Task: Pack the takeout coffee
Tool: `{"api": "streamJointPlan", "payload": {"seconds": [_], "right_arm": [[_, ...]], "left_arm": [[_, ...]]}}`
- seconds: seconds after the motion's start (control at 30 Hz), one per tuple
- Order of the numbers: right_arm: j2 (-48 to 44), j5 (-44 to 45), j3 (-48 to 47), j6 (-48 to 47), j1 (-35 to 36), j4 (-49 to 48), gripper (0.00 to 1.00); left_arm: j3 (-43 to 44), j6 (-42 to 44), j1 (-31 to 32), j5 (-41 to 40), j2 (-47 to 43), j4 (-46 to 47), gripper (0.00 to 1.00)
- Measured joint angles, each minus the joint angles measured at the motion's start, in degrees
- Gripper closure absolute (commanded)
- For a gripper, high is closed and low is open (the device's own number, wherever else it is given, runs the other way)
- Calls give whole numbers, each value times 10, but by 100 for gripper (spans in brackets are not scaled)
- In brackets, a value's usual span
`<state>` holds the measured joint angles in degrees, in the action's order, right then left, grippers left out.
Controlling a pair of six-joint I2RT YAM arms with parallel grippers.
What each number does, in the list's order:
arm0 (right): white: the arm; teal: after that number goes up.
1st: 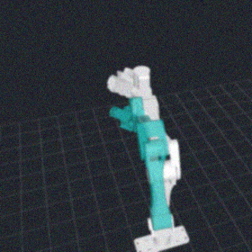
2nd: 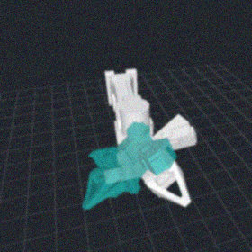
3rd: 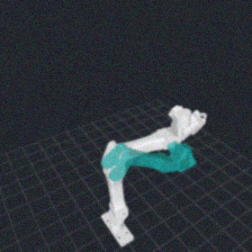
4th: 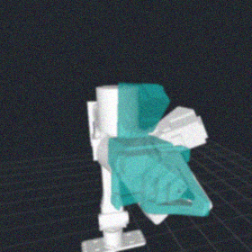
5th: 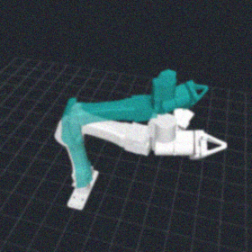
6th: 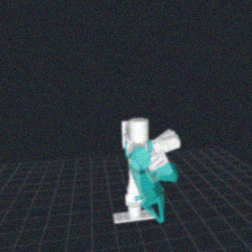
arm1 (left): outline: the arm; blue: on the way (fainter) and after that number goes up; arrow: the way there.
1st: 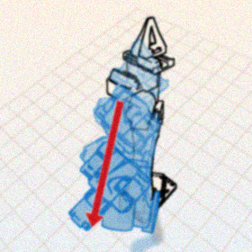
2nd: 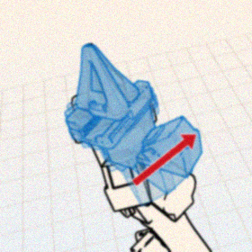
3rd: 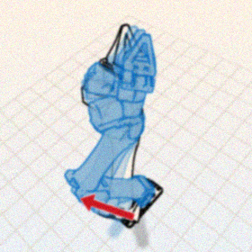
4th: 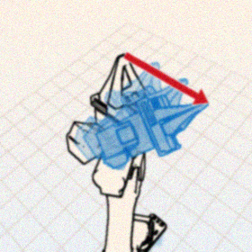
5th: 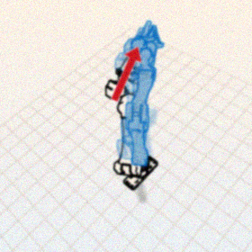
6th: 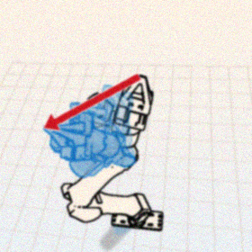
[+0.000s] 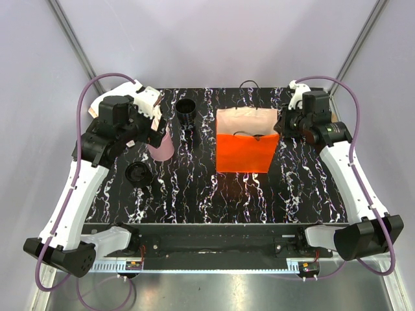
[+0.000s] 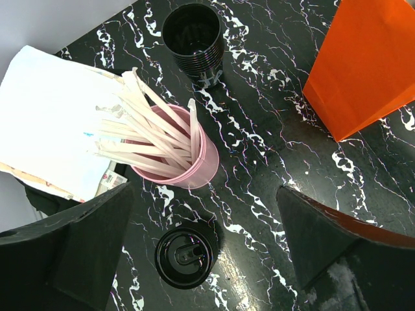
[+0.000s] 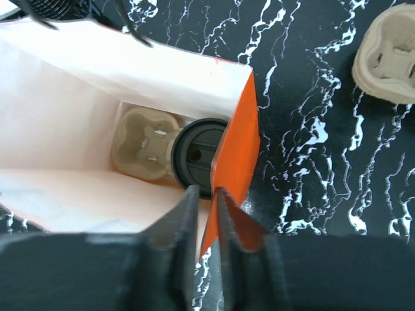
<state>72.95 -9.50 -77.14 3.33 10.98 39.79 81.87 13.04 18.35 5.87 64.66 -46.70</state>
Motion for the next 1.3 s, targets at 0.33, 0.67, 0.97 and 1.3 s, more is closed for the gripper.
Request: {"api": "streamJointPlan", "payload": {"seconds": [0.33, 0.67, 0.97, 1.3], "right_arm": [[-1, 33, -3, -24, 0, 6, 43], [-47, 116, -28, -75, 1, 6, 16], [-80, 112, -40, -108, -7, -1, 0], [-112, 2, 14, -136, -58, -23, 0]], "left_arm": [[0, 7, 0, -6, 0, 0, 1], [-31, 75, 0, -25, 17, 26, 1], [-79, 117, 0, -8, 54, 77, 1], [-106, 125, 0, 12, 106, 149, 4]]}}
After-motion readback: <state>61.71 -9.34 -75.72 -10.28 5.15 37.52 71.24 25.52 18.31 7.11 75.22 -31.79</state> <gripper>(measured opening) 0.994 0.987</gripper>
